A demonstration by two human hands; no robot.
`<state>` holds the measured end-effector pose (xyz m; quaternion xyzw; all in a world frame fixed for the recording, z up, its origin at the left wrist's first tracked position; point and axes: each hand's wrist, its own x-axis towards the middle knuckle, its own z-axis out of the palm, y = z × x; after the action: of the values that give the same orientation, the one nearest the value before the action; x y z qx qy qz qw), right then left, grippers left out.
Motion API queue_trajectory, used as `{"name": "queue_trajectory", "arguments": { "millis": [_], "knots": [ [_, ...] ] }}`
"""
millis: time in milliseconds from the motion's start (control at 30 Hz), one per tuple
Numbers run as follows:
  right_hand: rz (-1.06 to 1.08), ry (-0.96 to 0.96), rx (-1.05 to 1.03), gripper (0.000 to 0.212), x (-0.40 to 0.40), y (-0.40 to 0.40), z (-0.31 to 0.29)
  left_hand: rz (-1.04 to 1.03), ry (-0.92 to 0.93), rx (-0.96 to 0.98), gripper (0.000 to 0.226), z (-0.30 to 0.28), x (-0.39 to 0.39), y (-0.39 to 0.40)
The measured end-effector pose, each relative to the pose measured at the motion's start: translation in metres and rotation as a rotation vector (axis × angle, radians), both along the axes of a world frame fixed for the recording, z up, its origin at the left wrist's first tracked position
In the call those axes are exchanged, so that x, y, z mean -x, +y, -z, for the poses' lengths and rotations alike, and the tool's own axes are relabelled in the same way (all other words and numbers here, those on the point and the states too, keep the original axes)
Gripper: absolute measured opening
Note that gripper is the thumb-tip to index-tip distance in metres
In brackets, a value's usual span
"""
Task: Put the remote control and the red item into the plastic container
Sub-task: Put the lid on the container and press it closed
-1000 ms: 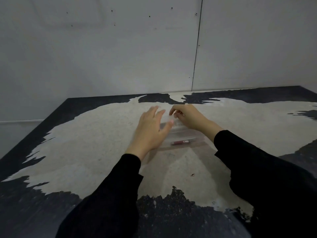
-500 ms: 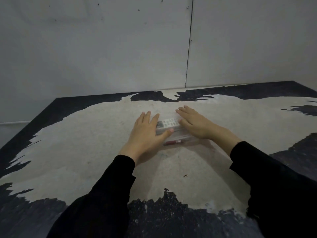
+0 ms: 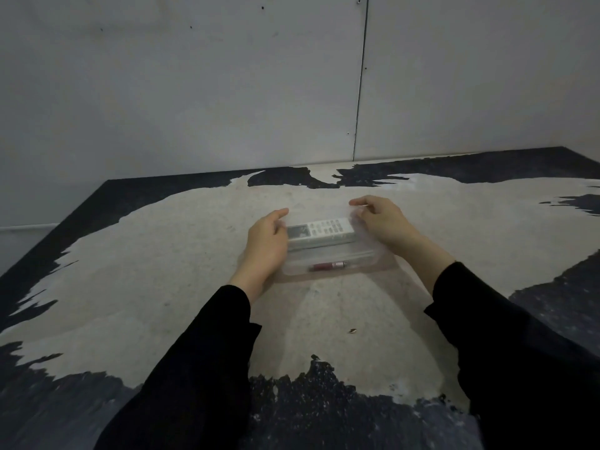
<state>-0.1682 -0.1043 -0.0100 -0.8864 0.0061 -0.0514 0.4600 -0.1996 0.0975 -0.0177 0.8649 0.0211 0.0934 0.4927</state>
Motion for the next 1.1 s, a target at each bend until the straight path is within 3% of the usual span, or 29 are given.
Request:
{"name": "queue_trajectory", "arguments": {
  "millis": [200, 333, 467, 733, 867, 1000, 1100],
  "knots": [
    [-0.026, -0.009, 0.194, 0.040, 0.006, 0.006, 0.003, 0.017, -0.008, -0.020, 0.039, 0.001, 0.005, 0.000],
    [-0.018, -0.103, 0.290, 0.043, 0.007, 0.007, 0.006, 0.048, -0.060, -0.319, 0.044, 0.000, 0.007, -0.003],
    [-0.076, -0.306, 0.248, 0.041, 0.021, 0.009, 0.003, 0.131, -0.108, -0.654, 0.048, -0.003, 0.005, -0.004],
    [-0.286, -0.171, 0.616, 0.053, 0.025, 0.011, -0.006, 0.191, -0.031, -0.901, 0.054, -0.014, -0.002, -0.011],
    [-0.320, -0.129, 0.696, 0.060, 0.024, 0.014, -0.005, 0.169, 0.093, -0.878, 0.066, -0.009, -0.004, -0.019],
    [-0.337, -0.073, 0.595, 0.054, 0.026, 0.012, 0.002, 0.147, 0.031, -0.805, 0.064, 0.002, 0.003, -0.020],
    [-0.276, -0.156, 0.492, 0.058, 0.028, 0.012, 0.005, 0.125, -0.035, -0.617, 0.061, 0.001, 0.002, -0.018]
  ]
}}
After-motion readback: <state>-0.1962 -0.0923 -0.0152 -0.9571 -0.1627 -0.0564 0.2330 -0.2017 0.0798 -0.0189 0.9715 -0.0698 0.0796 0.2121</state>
